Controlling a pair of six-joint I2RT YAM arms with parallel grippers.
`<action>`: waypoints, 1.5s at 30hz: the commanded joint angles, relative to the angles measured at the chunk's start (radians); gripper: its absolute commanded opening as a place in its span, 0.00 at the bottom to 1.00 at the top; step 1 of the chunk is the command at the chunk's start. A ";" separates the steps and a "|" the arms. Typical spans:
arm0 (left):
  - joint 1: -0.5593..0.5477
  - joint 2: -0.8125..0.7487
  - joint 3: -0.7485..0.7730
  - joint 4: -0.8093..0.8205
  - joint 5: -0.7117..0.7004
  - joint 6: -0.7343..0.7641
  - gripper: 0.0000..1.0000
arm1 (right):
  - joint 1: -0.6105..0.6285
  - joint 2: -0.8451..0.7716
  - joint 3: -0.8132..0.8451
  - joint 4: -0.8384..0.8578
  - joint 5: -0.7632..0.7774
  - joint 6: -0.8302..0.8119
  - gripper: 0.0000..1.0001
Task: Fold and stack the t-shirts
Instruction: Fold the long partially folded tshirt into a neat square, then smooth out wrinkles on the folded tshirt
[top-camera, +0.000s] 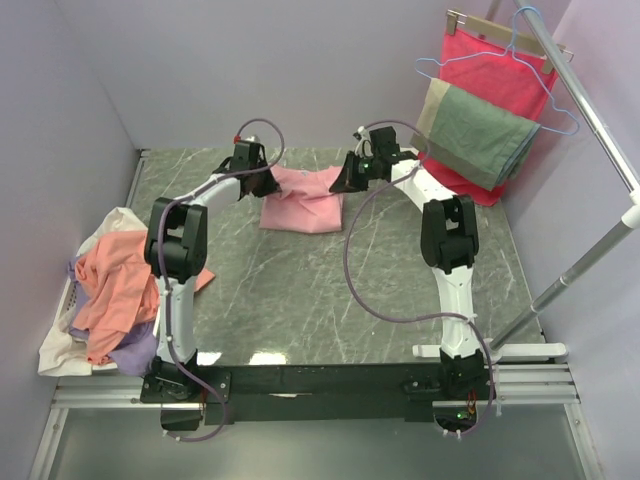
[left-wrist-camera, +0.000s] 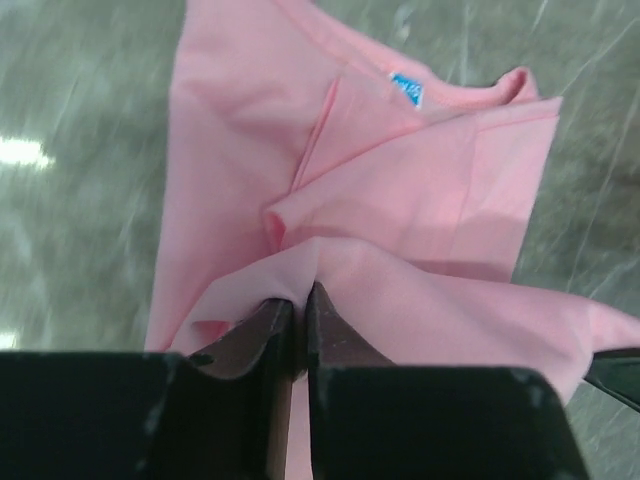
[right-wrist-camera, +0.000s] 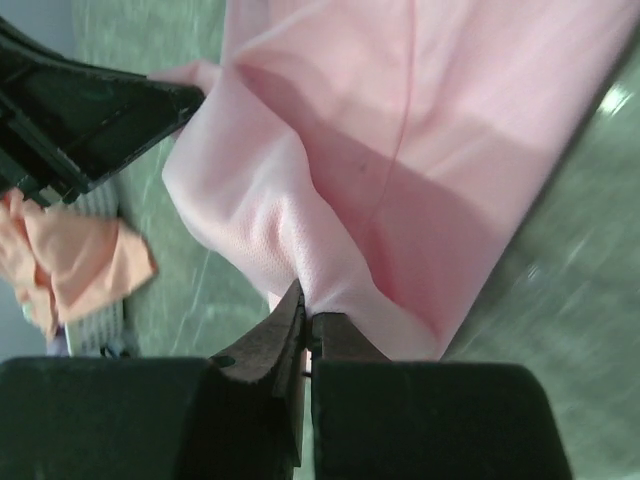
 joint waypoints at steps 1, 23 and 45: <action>0.023 0.127 0.274 0.105 0.096 0.064 0.14 | -0.035 0.125 0.209 0.028 0.028 0.043 0.01; 0.086 0.154 0.247 0.426 0.375 -0.037 0.99 | 0.014 0.068 0.183 0.400 0.014 0.072 1.00; -0.005 0.153 -0.039 0.280 0.222 -0.022 0.95 | 0.106 0.220 0.211 -0.067 0.209 0.000 1.00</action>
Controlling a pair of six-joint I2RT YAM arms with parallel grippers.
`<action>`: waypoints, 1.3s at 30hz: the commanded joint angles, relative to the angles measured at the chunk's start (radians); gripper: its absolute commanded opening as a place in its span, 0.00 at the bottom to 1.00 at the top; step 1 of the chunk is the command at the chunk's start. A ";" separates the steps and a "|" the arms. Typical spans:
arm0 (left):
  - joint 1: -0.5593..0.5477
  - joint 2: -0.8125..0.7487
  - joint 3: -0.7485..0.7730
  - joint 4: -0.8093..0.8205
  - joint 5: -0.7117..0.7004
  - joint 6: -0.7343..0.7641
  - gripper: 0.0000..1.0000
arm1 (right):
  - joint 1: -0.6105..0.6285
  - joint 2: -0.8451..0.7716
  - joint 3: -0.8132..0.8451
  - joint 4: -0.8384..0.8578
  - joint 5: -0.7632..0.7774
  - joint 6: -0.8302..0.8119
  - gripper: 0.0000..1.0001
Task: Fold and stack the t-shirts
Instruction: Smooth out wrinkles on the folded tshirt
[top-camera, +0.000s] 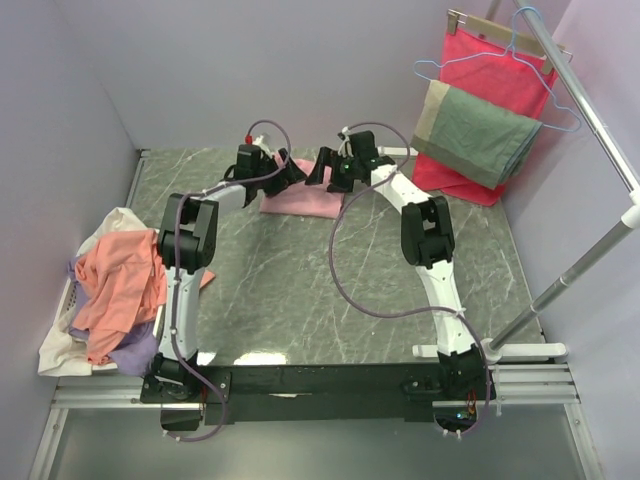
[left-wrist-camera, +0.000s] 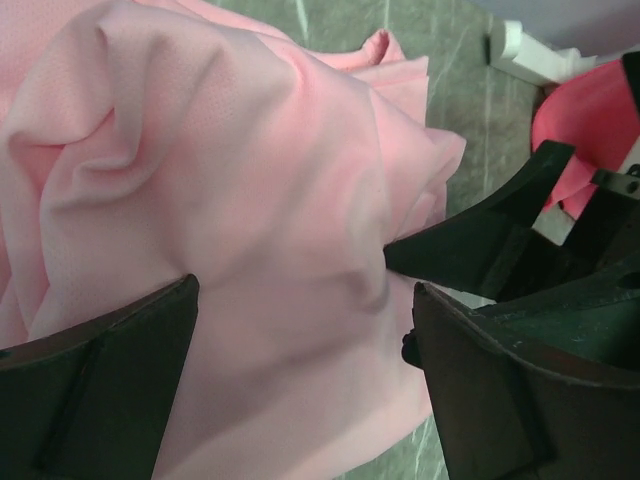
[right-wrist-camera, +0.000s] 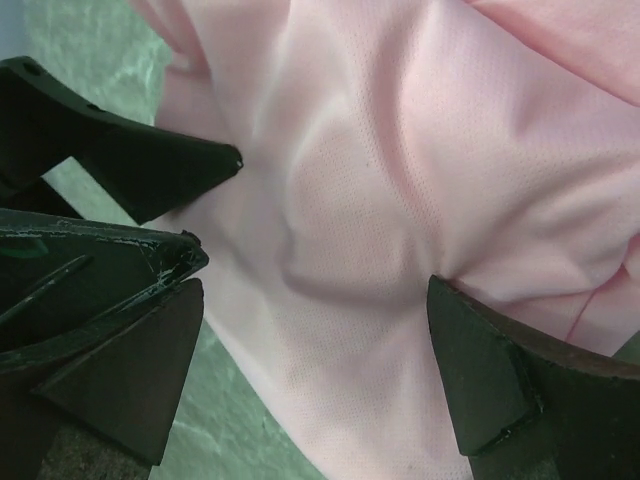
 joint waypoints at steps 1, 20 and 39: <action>-0.037 -0.117 -0.180 -0.081 -0.094 -0.005 0.94 | 0.057 -0.100 -0.228 -0.135 0.085 -0.082 1.00; -0.374 -1.107 -0.945 -0.319 -0.508 -0.119 0.99 | 0.298 -1.305 -1.436 0.001 0.466 -0.003 1.00; -0.362 -0.790 -0.814 -0.078 -0.587 0.173 0.99 | 0.146 -1.118 -1.456 0.251 0.392 -0.001 1.00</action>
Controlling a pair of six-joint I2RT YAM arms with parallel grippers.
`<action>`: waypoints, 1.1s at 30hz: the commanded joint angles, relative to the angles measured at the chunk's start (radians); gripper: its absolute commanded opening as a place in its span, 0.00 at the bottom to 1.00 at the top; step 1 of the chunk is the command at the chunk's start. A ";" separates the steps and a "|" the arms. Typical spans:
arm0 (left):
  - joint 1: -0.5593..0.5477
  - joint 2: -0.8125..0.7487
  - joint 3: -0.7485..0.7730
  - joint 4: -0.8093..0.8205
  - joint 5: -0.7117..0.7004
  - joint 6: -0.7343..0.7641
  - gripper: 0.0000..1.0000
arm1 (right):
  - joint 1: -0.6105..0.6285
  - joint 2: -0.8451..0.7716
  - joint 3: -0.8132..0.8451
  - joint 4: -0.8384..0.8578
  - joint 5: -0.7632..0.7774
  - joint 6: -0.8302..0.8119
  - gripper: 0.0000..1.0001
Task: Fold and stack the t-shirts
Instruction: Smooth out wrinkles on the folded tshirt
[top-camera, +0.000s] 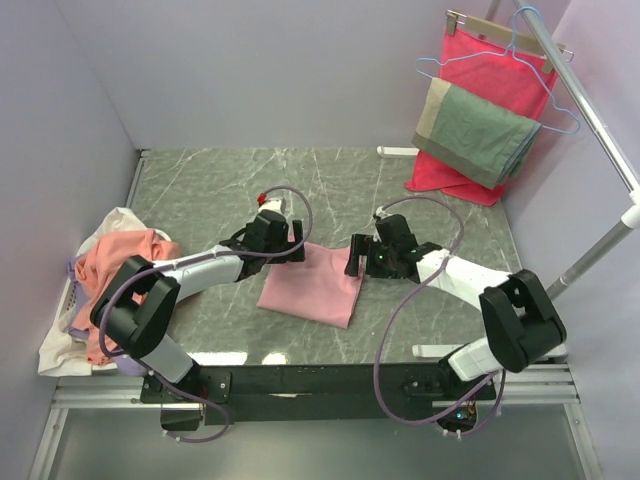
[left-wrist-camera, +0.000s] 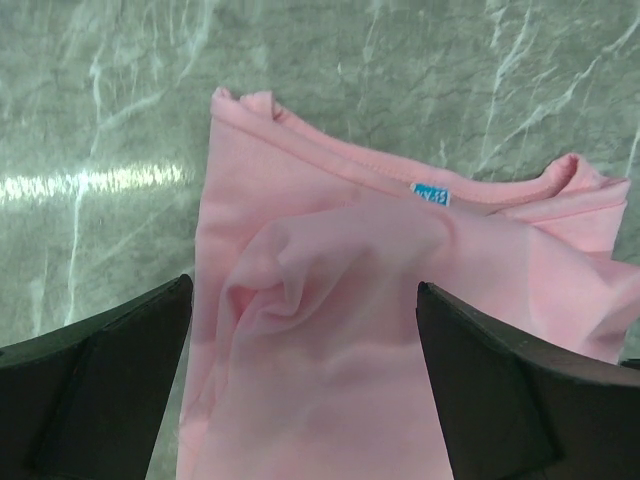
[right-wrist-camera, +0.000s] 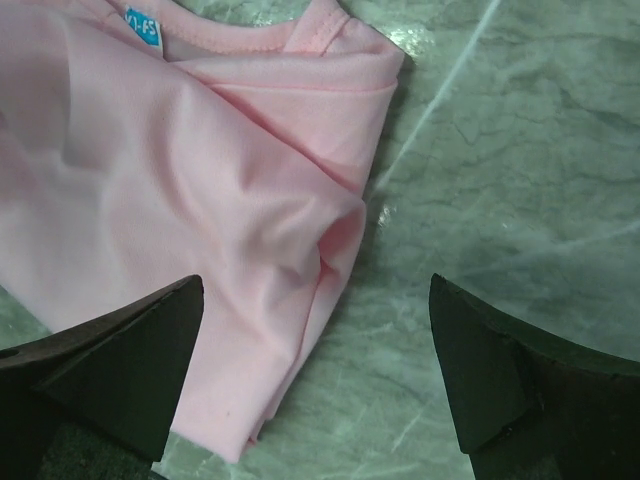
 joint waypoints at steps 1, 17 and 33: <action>0.008 0.008 0.057 0.099 0.002 0.063 0.99 | -0.012 0.064 0.040 0.103 -0.040 -0.002 0.99; 0.028 0.036 0.053 0.106 0.044 0.050 0.56 | -0.020 0.121 0.095 0.106 -0.068 -0.018 0.48; 0.030 0.043 0.013 0.070 0.028 0.062 0.51 | -0.021 0.104 0.103 0.082 -0.083 -0.025 0.55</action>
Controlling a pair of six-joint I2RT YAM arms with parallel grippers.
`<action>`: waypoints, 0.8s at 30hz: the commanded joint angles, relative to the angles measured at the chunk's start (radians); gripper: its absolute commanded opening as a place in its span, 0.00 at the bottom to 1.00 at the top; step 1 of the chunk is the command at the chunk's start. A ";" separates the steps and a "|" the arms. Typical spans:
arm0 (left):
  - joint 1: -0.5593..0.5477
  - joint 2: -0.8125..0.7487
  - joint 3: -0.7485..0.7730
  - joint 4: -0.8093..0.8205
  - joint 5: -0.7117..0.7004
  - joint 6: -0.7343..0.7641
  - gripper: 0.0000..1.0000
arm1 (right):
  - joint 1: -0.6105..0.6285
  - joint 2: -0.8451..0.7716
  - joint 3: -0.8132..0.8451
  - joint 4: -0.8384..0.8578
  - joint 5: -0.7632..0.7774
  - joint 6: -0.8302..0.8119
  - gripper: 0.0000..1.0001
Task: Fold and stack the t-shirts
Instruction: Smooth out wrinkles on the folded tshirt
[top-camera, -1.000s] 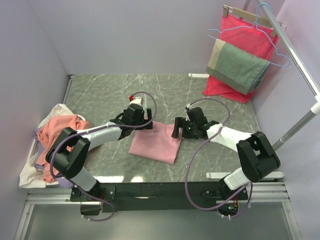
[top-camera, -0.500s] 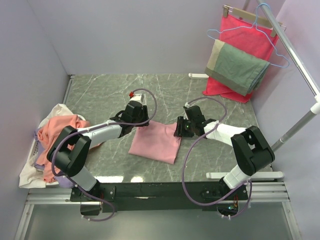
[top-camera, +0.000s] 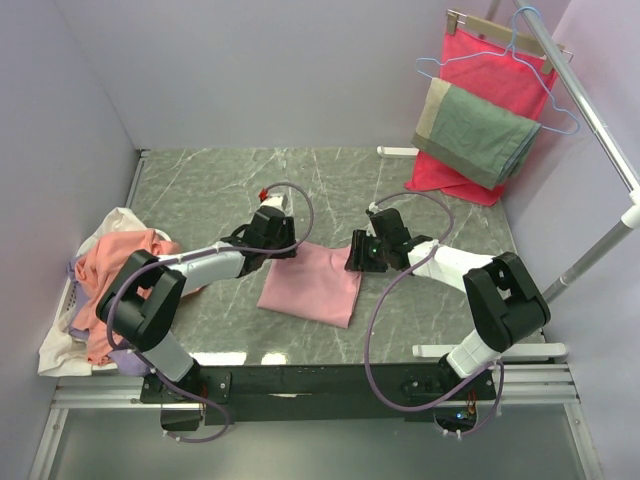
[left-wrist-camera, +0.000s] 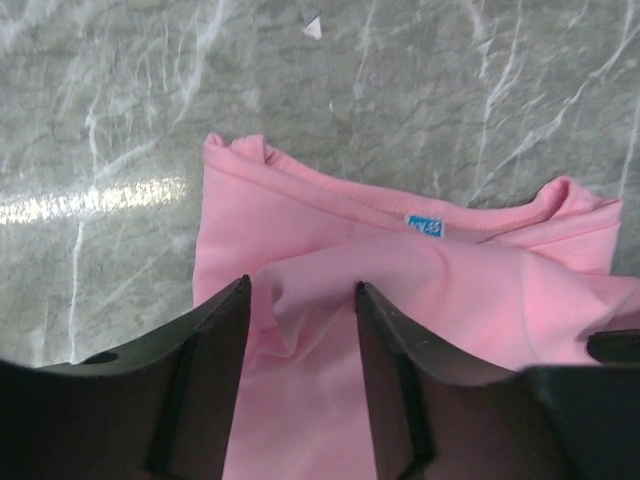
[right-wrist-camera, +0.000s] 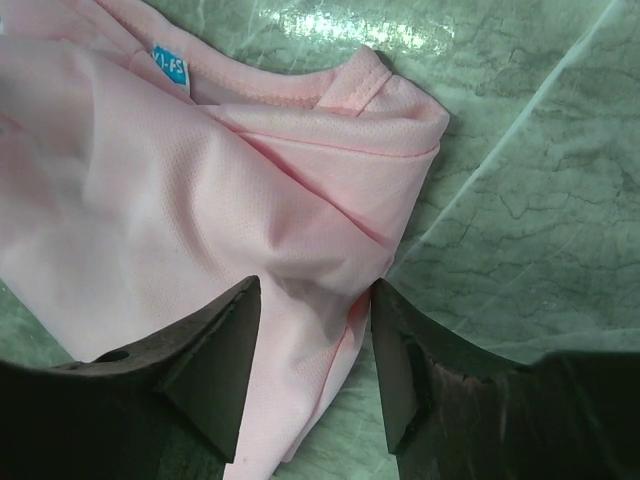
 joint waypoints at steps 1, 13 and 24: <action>0.004 -0.005 -0.028 0.018 0.007 0.004 0.50 | -0.006 -0.047 0.034 -0.002 -0.002 -0.017 0.53; 0.015 0.028 0.016 0.015 0.022 -0.007 0.06 | -0.006 -0.110 0.027 0.025 -0.027 -0.029 0.25; 0.101 -0.124 0.007 0.005 -0.010 -0.022 0.02 | -0.006 -0.087 0.103 0.031 -0.004 -0.084 0.26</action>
